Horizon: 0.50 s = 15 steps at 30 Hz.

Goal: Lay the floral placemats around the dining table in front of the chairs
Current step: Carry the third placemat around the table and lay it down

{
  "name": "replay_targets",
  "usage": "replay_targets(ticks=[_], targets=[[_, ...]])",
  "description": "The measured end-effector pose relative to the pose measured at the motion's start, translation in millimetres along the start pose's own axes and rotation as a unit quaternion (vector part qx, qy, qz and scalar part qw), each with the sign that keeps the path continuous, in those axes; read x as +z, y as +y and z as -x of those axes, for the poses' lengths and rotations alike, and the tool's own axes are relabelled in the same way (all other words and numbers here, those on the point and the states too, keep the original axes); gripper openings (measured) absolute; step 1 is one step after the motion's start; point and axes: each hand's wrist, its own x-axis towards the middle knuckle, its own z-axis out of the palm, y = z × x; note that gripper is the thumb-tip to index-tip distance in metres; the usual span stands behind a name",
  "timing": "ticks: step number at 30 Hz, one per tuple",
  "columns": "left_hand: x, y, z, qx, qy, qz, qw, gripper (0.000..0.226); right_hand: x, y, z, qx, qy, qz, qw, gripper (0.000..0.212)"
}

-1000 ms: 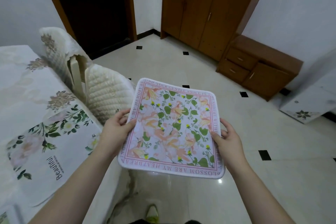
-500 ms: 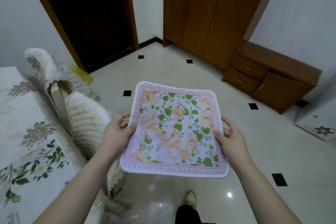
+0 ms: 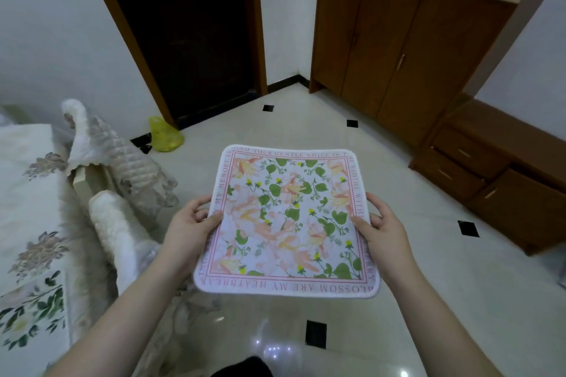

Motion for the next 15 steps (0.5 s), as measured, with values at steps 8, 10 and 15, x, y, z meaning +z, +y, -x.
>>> replay_targets(ticks=[8,10,15], targets=[[-3.6,12.0,-77.2,0.034,0.043,-0.013,0.998,0.029,35.2,-17.3,-103.8,-0.01,-0.05,0.017,0.999,0.044],[-8.9,12.2,-100.5,0.034,0.059,-0.002,0.998,0.03,50.5,-23.5,-132.4,-0.011,-0.069,0.028,0.997,0.044],[-27.0,20.2,-158.0,0.014,0.082,0.016,0.996,0.029,95.0,-41.1,-205.2,-0.004,-0.104,0.06,0.993,0.047]])
